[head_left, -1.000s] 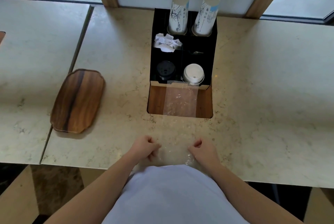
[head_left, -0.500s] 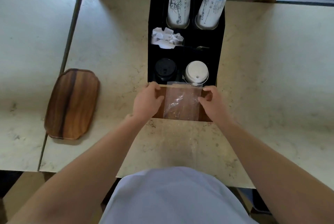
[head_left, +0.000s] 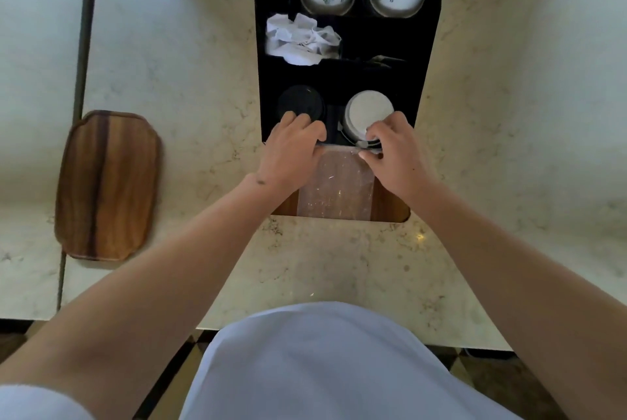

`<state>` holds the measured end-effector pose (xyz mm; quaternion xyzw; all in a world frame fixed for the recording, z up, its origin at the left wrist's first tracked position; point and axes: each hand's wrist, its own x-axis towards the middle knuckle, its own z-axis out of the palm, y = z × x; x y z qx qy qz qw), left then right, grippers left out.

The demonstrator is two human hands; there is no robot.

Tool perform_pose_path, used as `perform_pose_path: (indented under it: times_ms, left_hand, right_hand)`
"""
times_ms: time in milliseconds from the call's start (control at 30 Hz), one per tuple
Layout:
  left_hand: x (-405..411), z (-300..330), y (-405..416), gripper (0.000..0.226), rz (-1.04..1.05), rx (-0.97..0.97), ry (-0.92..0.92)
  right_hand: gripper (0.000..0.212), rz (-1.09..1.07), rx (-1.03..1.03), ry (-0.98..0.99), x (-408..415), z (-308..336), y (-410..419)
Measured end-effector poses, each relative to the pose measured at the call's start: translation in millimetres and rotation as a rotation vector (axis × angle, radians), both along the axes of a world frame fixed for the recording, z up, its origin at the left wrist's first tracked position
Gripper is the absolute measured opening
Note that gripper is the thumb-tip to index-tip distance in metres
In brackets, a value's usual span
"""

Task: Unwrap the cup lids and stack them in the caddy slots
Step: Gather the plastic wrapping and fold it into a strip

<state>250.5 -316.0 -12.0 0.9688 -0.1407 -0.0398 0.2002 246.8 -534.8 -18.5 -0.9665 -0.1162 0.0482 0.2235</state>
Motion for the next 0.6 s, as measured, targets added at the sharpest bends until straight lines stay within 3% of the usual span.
perform_pose_path:
  times_ms: [167, 300, 600]
  left_hand:
    - [-4.4, 3.6, 1.3, 0.004, -0.011, -0.056, -0.074]
    - [-19.2, -1.0, 4.6, 0.016, -0.067, -0.059, -0.138]
    - [-34.8, -21.2, 12.3, 0.002, -0.144, 0.049, -0.037]
  right_hand:
    - [0.015, 0.047, 0.031, -0.098, -4.3, -5.2, -1.7]
    - [0.012, 0.111, 0.043, -0.130, -17.1, -8.8, -2.3]
    - [0.004, 0.144, 0.001, -0.053, -35.0, -16.6, 1.9]
